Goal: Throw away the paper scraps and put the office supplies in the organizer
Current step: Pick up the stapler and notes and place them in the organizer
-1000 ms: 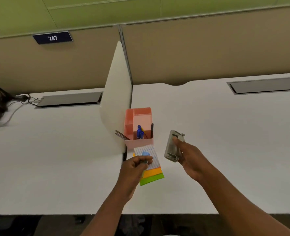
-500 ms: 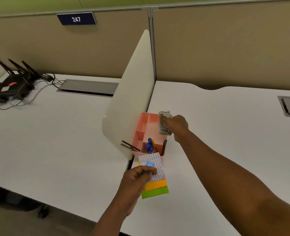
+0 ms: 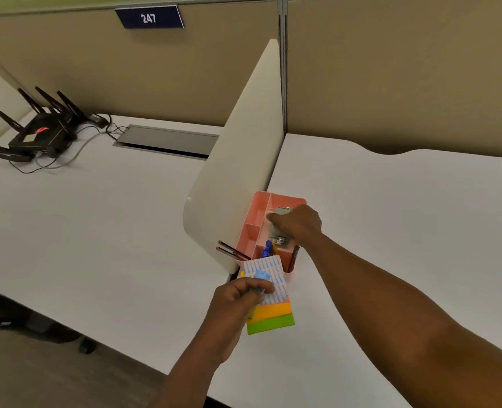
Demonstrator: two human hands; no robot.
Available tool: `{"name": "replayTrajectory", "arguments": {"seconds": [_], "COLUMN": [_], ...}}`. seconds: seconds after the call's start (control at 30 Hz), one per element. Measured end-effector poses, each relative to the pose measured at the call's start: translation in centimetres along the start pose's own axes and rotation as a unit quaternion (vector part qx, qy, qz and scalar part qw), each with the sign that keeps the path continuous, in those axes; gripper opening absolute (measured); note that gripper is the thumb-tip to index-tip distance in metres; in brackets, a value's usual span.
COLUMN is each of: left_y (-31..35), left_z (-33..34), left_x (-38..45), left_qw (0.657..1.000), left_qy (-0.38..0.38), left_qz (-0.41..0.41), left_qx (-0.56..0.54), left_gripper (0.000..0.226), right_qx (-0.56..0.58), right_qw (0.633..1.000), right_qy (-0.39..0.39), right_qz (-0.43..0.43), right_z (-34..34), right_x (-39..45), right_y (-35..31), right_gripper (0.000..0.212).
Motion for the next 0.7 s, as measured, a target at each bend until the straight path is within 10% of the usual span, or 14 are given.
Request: {"name": "replayTrajectory", "arguments": {"seconds": [0.37,0.57,0.7], "left_y": [1.0,1.9,2.6], "left_z": [-1.1,-0.4,0.5], "left_x": [1.1,2.6,3.2], "left_qw": [0.995,0.998,0.995], "left_qy": [-0.01,-0.031,-0.026], "left_qz": [0.035,0.045,0.071], "left_qx": [-0.096,-0.032,0.058], "left_gripper": [0.038,0.041,0.022], "right_qx": [-0.116,-0.038,-0.024], "right_qw": [0.983,0.964,0.966], "right_qy": [0.053,-0.171,-0.182], "right_qz": [-0.134,-0.198,-0.182], "right_z": [-3.2,-4.9,-4.5], "right_x": [-4.1,-10.1,-11.6], "right_y": [-1.9,-2.8,-1.6], "right_gripper": [0.052,0.036,0.024]}}
Point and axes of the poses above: each hand's wrist, its own x-axis towards the middle knuckle, its own z-axis out of the palm, y = z × x, the point moved 3 cm from there along x, towards the middle knuckle, and after that the axes turned 4 degrees about x, right-handed, at the moved point
